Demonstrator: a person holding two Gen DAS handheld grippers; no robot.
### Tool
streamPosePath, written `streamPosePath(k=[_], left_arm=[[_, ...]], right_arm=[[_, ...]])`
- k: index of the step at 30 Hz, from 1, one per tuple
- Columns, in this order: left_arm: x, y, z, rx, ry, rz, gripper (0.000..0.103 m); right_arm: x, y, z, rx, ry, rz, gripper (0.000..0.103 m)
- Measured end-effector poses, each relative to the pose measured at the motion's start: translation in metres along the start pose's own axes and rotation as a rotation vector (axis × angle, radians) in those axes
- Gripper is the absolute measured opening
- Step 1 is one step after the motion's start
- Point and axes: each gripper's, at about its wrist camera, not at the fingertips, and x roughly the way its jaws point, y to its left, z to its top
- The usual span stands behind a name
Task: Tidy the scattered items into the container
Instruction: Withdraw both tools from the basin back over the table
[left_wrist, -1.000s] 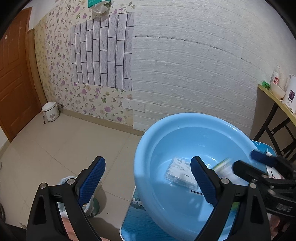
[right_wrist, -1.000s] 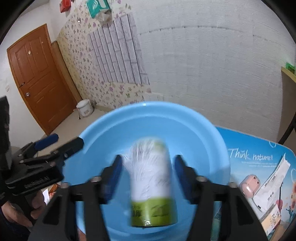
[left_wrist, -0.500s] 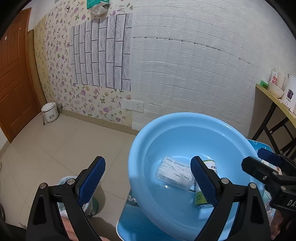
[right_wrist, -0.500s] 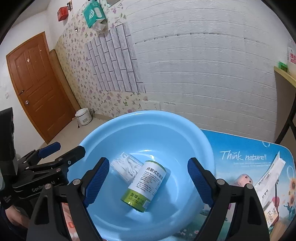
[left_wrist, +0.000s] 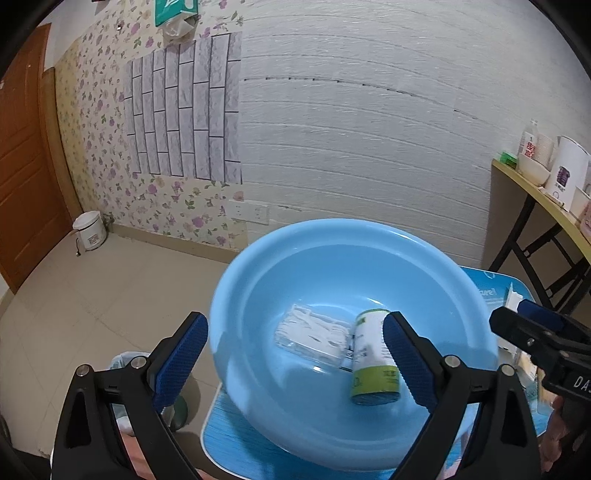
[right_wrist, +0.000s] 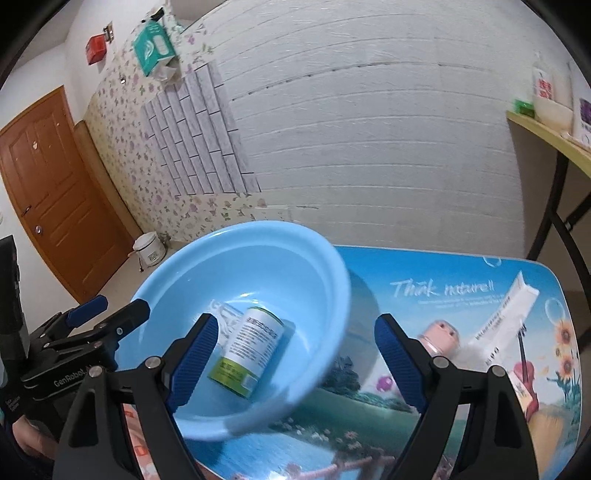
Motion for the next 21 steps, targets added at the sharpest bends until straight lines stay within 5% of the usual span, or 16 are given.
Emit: streamPosePath(k=[9, 21], left_arm=[[-0.009, -0.026, -0.011, 0.015, 0.003, -0.039, 0.102], [-0.019, -0.051, -0.017, 0.033, -0.006, -0.081, 0.103]], right_arm=[[-0.012, -0.015, -0.006, 0.018, -0.015, -0.006, 0.102], [-0.042, -0.029, -0.02, -0.033, -0.034, -0.031, 0.103]])
